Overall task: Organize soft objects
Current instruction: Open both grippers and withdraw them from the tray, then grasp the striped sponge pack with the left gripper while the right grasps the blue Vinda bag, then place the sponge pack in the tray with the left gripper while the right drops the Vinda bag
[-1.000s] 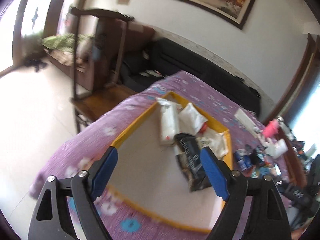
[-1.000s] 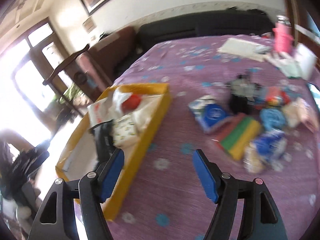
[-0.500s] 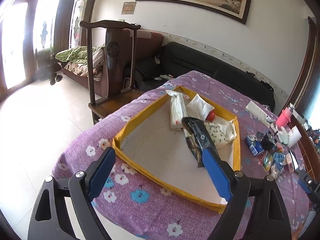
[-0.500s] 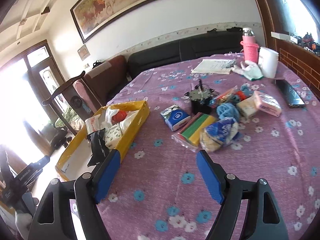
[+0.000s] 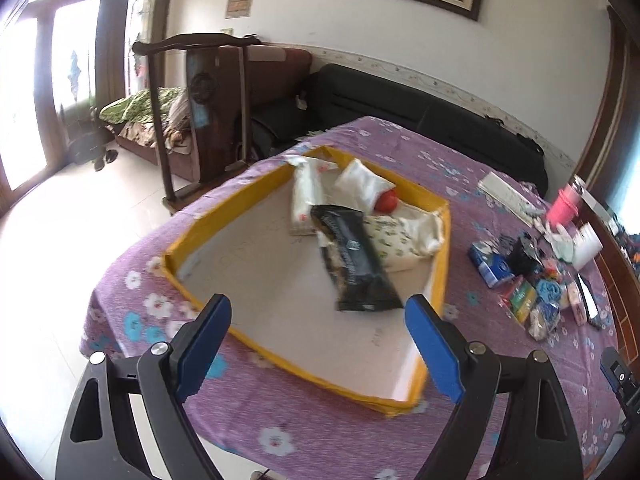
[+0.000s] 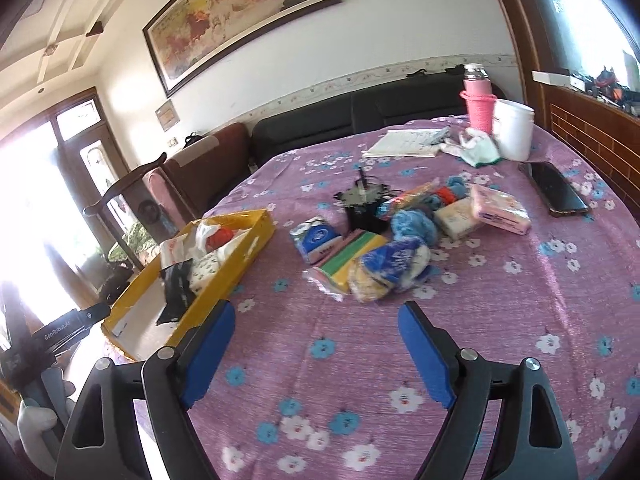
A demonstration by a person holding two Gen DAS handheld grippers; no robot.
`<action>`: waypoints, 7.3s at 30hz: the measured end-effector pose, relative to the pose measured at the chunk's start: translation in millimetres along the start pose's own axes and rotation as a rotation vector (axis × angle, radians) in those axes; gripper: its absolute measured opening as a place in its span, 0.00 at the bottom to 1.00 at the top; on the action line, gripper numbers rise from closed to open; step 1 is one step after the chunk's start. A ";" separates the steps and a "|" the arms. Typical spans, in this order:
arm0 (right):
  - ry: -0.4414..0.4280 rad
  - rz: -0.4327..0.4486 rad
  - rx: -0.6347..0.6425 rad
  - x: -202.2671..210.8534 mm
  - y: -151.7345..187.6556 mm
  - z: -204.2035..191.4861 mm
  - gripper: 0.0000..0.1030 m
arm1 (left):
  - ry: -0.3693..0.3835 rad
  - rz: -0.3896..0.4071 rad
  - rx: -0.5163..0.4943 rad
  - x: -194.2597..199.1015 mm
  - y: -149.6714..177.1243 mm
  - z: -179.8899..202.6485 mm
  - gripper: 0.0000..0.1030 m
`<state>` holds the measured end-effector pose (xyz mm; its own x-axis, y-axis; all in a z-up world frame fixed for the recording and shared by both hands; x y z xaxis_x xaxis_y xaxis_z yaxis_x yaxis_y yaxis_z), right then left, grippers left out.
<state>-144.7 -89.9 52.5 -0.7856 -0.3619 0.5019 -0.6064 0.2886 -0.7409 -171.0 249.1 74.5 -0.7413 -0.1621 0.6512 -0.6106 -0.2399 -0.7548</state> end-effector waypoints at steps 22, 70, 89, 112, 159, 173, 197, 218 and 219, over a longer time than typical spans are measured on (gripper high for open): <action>0.171 0.008 -0.101 7.7 -14.6 94.9 0.86 | 0.149 -0.150 -0.461 -44.6 25.6 181.5 0.85; 0.422 0.004 -0.135 -69.7 -104.4 204.6 0.90 | 0.560 -0.401 -0.723 -127.0 32.0 336.2 0.90; 0.410 -0.053 -0.142 -79.7 -100.7 207.7 0.90 | 0.514 -0.332 -0.501 -123.9 9.3 292.4 0.60; 0.407 -0.095 -0.177 -87.6 -98.2 215.1 0.90 | 0.392 -0.274 -0.684 -121.2 57.1 348.4 1.00; 0.392 -0.283 0.079 -58.1 -18.4 82.5 0.49 | 0.551 -0.207 -0.380 -60.6 44.3 201.9 0.33; 0.162 -0.293 0.205 -73.9 -27.0 -43.8 0.50 | 0.412 -0.127 -0.090 -50.8 -6.7 33.7 0.33; -0.097 -0.500 0.380 -181.0 26.1 -204.5 0.50 | 0.241 -0.194 0.040 -128.5 -40.8 -73.5 0.49; -0.123 -0.463 0.311 -164.9 23.7 -178.8 0.76 | 0.264 -0.114 0.089 -78.3 -40.4 -63.1 0.78; -0.115 -0.461 0.298 -163.0 22.5 -172.0 0.76 | 0.268 -0.110 0.088 -75.4 -39.9 -60.3 0.78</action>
<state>-51.6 128.0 30.8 -0.4188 -0.4905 0.7642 -0.8097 -0.1792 -0.5588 -107.6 328.6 50.8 -0.7263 0.1253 0.6759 -0.6735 -0.3260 -0.6634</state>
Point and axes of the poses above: each gripper's, at about its wrist camera, not at the fingertips, and x roughly against the way its jaws point, z to its right, y to its underside, the point moved 2 cm from there along -x, roughly the way its jaws point, and after that the axes turned 7 degrees about -x, right-handed, at the moved point
